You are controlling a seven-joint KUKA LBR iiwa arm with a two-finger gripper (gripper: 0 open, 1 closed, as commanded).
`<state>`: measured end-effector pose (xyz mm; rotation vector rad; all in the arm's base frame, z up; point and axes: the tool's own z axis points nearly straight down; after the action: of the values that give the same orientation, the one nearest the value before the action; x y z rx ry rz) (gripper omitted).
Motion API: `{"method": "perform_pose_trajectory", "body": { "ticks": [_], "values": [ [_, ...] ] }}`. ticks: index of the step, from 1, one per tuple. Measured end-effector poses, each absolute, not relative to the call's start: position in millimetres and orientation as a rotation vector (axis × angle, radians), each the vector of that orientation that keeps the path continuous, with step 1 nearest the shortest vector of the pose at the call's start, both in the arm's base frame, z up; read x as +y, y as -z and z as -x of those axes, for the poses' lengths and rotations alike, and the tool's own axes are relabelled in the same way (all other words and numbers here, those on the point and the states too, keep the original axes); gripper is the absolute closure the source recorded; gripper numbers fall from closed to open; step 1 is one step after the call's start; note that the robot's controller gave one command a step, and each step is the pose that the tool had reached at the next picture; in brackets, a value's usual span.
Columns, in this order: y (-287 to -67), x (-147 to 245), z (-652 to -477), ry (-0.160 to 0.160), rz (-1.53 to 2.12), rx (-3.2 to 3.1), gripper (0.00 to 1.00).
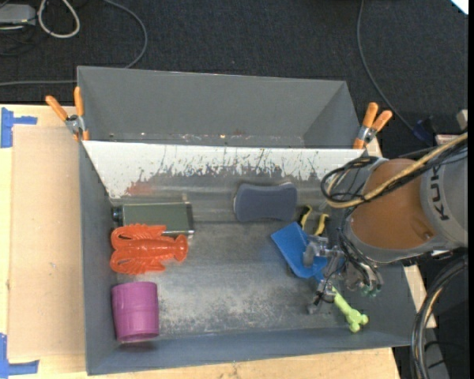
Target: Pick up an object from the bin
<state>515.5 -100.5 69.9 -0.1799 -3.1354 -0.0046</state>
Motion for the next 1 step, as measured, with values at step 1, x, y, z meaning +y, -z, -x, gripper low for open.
{"method": "perform_pose_trajectory", "body": {
  "ticks": [1],
  "values": [
    [-70.0, -62.2, -581.4, 0.010, 0.152, -3.157, 0.00]
  ]
}}
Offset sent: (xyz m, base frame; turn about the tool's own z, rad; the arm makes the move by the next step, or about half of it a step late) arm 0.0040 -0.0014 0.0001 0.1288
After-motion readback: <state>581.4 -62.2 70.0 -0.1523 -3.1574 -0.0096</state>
